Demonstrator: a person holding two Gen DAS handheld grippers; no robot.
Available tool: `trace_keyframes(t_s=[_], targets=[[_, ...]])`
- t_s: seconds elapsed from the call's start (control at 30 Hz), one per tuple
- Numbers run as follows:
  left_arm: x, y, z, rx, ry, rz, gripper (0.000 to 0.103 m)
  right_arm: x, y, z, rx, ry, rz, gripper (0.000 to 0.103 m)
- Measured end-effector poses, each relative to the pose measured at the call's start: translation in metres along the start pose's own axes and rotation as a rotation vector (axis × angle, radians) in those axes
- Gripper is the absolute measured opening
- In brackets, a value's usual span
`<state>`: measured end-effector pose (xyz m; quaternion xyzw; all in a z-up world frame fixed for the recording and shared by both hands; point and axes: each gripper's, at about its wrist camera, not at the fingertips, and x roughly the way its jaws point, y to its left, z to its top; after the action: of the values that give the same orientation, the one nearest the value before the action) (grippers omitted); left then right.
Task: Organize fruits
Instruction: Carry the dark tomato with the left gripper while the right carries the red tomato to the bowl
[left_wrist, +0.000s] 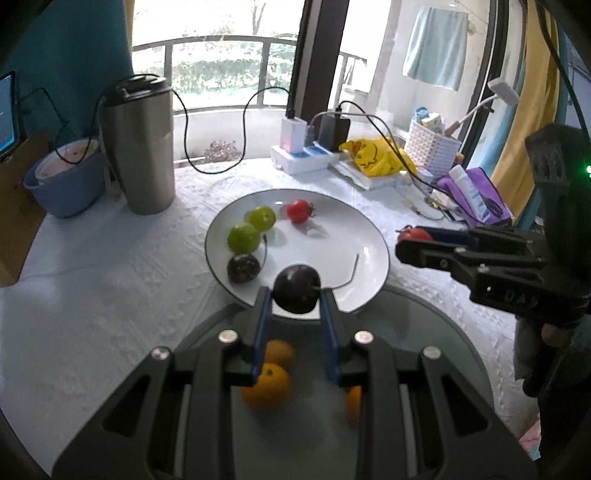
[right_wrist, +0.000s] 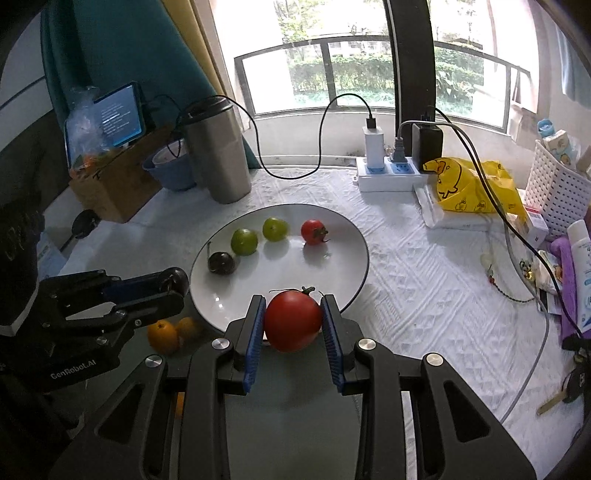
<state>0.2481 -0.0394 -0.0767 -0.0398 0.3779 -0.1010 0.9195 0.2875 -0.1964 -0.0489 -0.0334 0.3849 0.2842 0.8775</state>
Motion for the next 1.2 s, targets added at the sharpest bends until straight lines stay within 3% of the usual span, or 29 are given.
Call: trace_keyframes(t_s=[0.47,1.2], targets=[[0.035,0.001,0.006,0.028,0.081,0.033,0.027,0.031,-0.02,0.016,0.019,0.02,0.007,0.033],[0.042,0.005,0.011,-0.002,0.103,0.032,0.028,0.084,-0.025,0.031,-0.035,0.053,-0.07,0.033]])
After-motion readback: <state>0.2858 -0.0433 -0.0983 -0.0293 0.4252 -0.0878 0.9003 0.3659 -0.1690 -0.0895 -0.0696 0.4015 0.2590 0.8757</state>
